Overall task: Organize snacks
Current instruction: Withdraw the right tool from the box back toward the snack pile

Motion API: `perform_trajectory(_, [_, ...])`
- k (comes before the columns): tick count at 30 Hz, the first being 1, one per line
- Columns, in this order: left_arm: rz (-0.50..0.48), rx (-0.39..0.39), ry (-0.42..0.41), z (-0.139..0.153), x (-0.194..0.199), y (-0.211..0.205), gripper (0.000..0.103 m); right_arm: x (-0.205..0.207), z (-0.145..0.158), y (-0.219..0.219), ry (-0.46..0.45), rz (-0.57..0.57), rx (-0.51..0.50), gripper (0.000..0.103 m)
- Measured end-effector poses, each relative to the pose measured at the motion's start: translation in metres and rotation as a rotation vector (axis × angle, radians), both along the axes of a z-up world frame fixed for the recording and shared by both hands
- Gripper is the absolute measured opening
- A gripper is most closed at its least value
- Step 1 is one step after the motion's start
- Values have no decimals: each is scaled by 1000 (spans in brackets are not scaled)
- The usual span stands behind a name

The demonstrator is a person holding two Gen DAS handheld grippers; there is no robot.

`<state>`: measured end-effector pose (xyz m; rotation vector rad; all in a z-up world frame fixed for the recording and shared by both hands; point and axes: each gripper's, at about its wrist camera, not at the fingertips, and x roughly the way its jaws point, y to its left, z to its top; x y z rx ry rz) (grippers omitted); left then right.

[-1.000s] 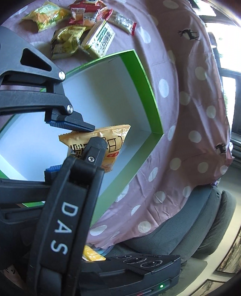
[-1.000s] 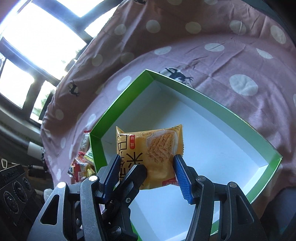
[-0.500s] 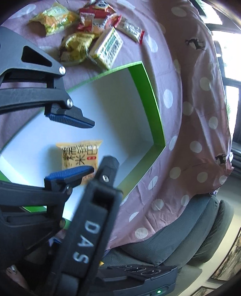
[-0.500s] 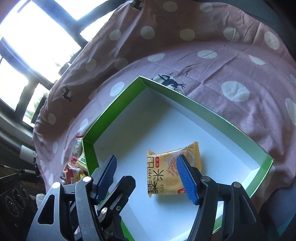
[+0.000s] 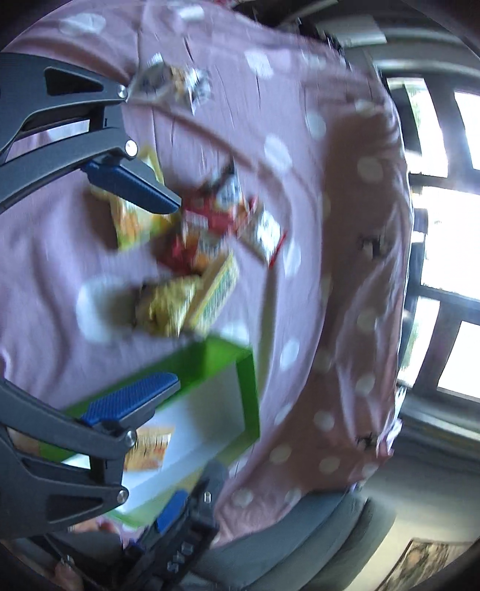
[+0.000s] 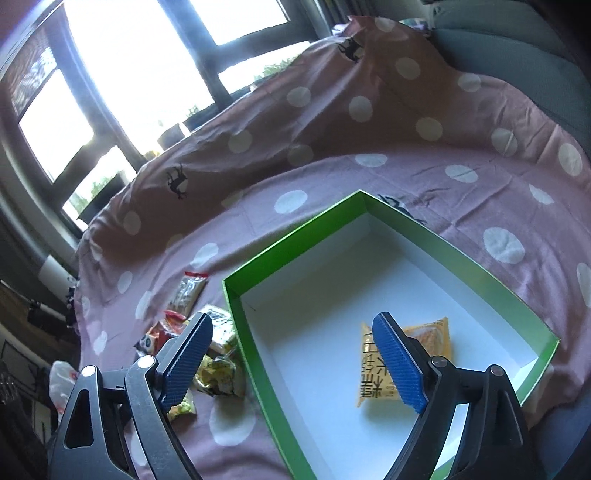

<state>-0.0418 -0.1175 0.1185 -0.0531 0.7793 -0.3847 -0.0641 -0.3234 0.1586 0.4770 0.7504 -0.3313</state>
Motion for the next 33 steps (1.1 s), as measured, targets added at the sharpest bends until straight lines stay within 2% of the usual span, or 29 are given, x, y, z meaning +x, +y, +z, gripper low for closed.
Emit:
perform_trajectory(7, [203, -30, 89, -30, 18, 61, 89, 23, -9, 44, 28, 140, -41, 90])
perform_trajectory(12, [287, 8, 123, -45, 28, 86, 89, 36, -25, 68, 59, 193, -44, 90])
perform_trajectory(16, [321, 14, 145, -48, 33, 98, 89, 46, -35, 84, 92, 185, -88, 90])
perform_trajectory(21, [364, 21, 149, -47, 37, 110, 89, 50, -43, 97, 94, 216, -54, 90])
perform_trajectory(33, [346, 47, 153, -48, 36, 108, 89, 55, -54, 100, 143, 177, -72, 90])
